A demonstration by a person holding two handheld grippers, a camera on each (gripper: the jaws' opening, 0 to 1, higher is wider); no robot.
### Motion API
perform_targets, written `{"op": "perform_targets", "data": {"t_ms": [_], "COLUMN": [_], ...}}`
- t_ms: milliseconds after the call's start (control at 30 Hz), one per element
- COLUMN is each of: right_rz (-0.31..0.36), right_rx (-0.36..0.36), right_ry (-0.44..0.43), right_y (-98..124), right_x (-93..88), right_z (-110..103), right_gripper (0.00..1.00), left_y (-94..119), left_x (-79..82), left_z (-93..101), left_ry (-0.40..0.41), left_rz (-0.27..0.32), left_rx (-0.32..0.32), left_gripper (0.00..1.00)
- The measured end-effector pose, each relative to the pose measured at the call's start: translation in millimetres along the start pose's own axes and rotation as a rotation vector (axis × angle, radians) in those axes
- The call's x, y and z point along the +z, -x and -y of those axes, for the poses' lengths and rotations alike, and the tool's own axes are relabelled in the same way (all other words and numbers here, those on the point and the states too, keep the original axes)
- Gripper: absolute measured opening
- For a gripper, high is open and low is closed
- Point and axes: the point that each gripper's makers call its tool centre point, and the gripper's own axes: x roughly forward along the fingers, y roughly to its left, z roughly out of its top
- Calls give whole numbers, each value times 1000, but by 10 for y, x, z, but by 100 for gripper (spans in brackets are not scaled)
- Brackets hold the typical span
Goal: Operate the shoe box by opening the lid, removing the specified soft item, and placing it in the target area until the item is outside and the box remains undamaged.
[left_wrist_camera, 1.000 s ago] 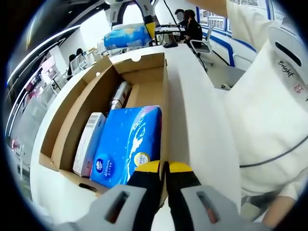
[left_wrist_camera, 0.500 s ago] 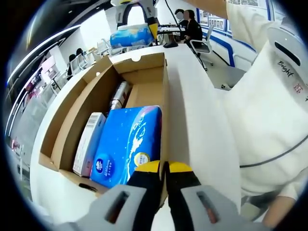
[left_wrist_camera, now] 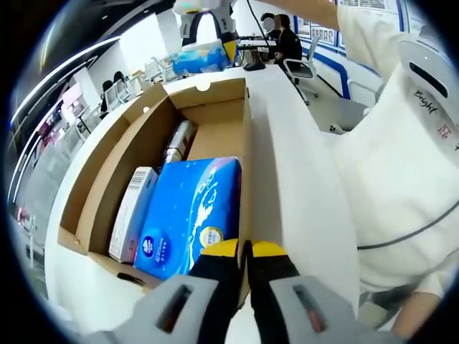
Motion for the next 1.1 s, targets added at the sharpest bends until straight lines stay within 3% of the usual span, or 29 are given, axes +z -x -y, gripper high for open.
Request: {"op": "perform_targets", "data": {"t_ms": [533,1100], "right_rz": [-4,8], "right_rx": [37,71], "right_ry": [5,21], "right_y": [-255,-457], "right_x": [-105,-71], "right_z": [-102,-149], "right_gripper": [57,58], "left_y": [-1,3], "left_x": [1,-2], "left_z": [-3,-7], "left_ry": [4,5], "left_rz": [-2,0], "left_rx": [-3,-2], "left_gripper": [3,3]}}
